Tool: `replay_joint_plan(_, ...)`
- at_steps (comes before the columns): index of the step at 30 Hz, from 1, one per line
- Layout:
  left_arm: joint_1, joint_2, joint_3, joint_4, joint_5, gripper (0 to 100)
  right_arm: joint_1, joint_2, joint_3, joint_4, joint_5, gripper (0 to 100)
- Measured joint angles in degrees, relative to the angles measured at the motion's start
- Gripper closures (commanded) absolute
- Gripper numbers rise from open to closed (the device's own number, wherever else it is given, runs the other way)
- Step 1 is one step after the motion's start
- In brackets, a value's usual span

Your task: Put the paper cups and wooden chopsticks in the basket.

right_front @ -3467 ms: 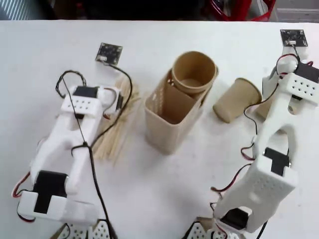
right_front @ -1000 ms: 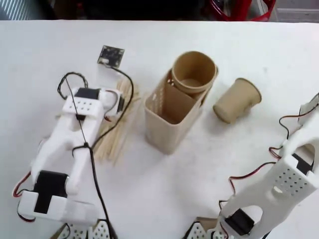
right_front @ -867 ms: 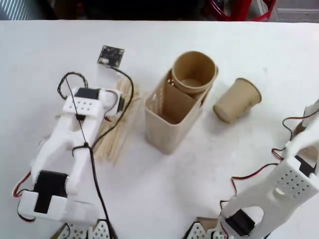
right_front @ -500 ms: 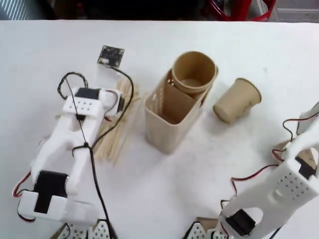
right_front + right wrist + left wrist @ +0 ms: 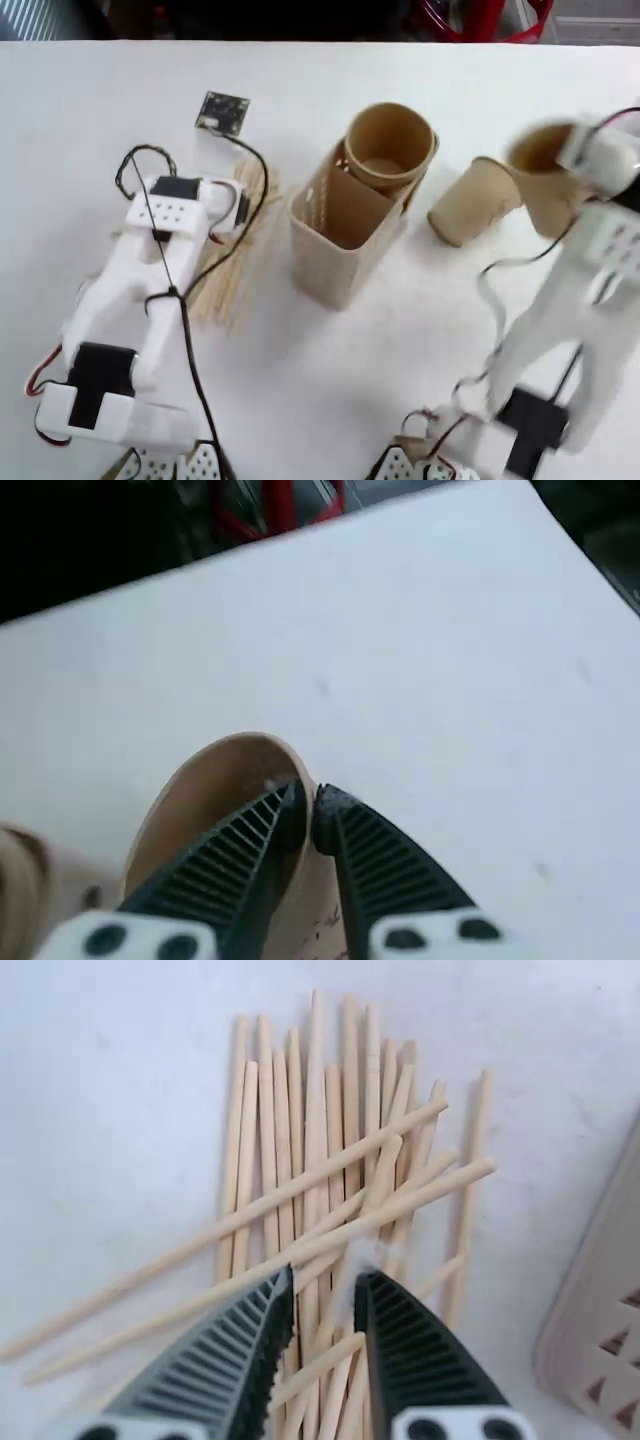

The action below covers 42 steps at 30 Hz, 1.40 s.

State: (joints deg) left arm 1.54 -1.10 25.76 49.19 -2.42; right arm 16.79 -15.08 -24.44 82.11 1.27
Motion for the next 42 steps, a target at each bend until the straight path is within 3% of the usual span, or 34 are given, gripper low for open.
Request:
replay_joint_plan(8,0.0,0.0,0.0,0.0,0.0,88,-23.2,-9.4,-0.1,-11.9,-9.8,98.1)
replay_joint_plan(12,0.0,0.0,0.0,0.0,0.0,88,-27.5,-5.5,1.8,-12.7,-10.3,98.1)
replay_joint_plan(24,0.0,0.0,0.0,0.0,0.0,88,-22.0,6.0,4.7,-12.9,-14.9,96.8)
replay_joint_plan(32,0.0,0.0,0.0,0.0,0.0,88,-22.0,8.6,4.7,-7.7,-15.0,65.9)
replay_joint_plan(38,0.0,0.0,0.0,0.0,0.0,88,-20.4,8.6,4.7,-2.3,-14.7,63.0)
replay_joint_plan(42,0.0,0.0,0.0,0.0,0.0,88,-17.0,8.6,4.7,-1.9,-5.5,63.0)
